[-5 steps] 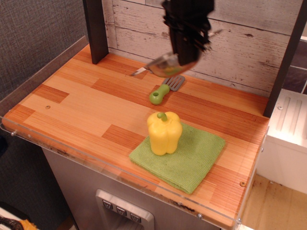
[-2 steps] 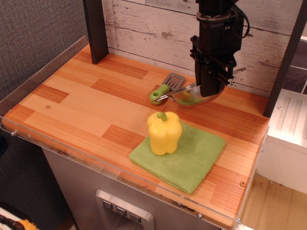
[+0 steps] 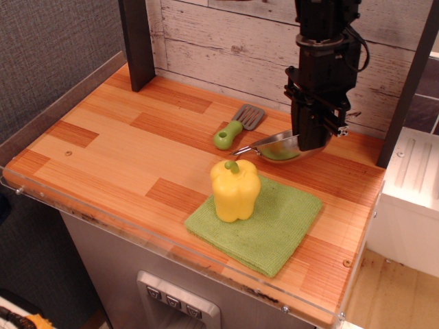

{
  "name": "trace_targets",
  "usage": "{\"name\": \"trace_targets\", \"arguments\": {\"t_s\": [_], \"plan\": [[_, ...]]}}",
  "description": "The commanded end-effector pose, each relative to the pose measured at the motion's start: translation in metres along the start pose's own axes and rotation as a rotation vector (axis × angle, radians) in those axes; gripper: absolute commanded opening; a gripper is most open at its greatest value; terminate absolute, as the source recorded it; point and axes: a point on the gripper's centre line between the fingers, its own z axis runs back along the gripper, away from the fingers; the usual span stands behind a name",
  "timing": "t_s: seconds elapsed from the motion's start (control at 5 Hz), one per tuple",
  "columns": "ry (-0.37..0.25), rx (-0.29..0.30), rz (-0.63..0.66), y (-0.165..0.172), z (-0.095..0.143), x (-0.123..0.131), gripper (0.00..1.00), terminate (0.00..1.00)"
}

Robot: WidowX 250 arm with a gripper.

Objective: Place the colander behind the green towel

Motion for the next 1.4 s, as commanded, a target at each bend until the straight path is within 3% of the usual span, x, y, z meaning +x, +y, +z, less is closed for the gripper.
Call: {"name": "trace_targets", "arguments": {"t_s": [0.0, 0.2, 0.6, 0.8, 1.0, 1.2], "plan": [[-0.011, 0.015, -0.021, -0.008, 0.005, 0.002, 0.00, 0.00], [0.007, 0.021, -0.018, -0.009, 0.006, 0.001, 1.00, 0.00], [0.043, 0.027, 0.064, -0.013, 0.008, -0.005, 1.00, 0.00], [0.023, 0.049, 0.112, -0.013, 0.021, -0.011, 1.00, 0.00], [-0.042, 0.093, 0.266, -0.003, 0.054, -0.033, 1.00, 0.00], [-0.081, 0.153, 0.466, 0.015, 0.084, -0.074, 1.00, 0.00]]}}
